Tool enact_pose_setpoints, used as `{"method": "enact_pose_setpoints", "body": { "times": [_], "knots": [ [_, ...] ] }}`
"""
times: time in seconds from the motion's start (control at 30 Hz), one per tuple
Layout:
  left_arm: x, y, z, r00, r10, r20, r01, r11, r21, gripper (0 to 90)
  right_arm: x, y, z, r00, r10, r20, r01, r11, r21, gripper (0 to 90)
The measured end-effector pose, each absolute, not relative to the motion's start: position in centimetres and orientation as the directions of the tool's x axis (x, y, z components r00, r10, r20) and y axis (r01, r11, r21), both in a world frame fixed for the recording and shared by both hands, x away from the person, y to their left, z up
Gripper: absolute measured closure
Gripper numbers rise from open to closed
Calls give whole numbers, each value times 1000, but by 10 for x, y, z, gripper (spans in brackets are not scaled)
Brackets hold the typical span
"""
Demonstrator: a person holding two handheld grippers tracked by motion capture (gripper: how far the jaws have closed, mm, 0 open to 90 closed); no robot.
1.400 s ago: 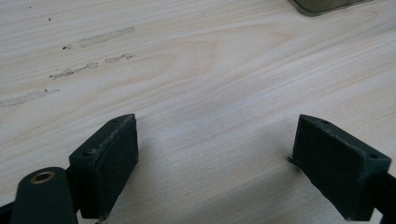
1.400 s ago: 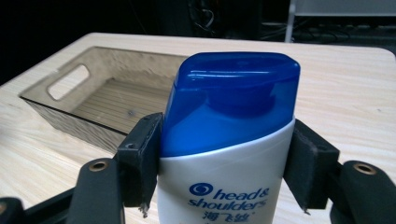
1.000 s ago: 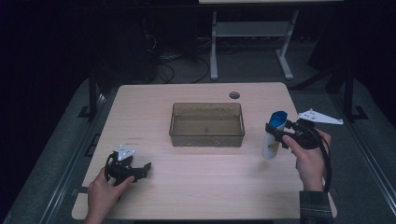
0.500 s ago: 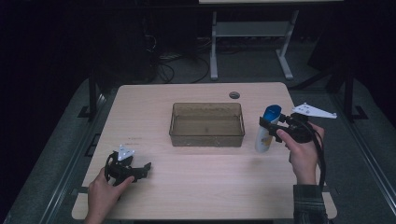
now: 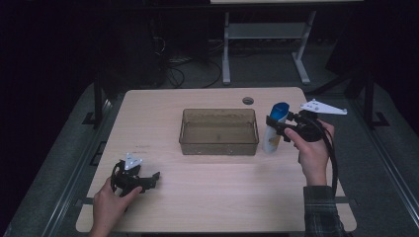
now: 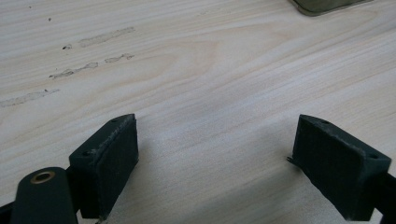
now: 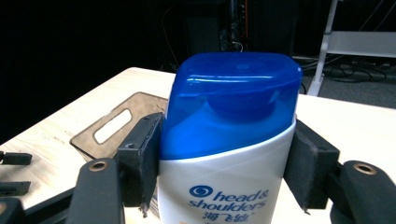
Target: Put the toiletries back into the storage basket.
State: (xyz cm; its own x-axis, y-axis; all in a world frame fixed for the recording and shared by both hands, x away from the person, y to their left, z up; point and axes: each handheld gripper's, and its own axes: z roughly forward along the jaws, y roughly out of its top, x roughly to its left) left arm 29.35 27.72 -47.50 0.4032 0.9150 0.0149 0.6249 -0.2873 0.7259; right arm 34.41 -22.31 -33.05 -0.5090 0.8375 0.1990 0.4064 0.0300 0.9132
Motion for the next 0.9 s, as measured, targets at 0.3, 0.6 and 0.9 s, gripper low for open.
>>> {"method": "enact_pose_setpoints", "body": {
  "times": [0.3, 0.6, 0.9],
  "knots": [
    [293, 277, -475, 405, 914, 16, 627, -290, 723, 132, 355, -208, -321, -529, 827, 188, 389, 40, 920, 357],
    [294, 277, -475, 405, 914, 16, 627, -290, 723, 132, 365, -195, -317, -542, 821, 180, 379, 48, 924, 357],
    [294, 277, -475, 405, 914, 16, 625, -289, 725, 132, 377, -181, -319, -561, 808, 179, 376, 56, 925, 356]
  ]
}}
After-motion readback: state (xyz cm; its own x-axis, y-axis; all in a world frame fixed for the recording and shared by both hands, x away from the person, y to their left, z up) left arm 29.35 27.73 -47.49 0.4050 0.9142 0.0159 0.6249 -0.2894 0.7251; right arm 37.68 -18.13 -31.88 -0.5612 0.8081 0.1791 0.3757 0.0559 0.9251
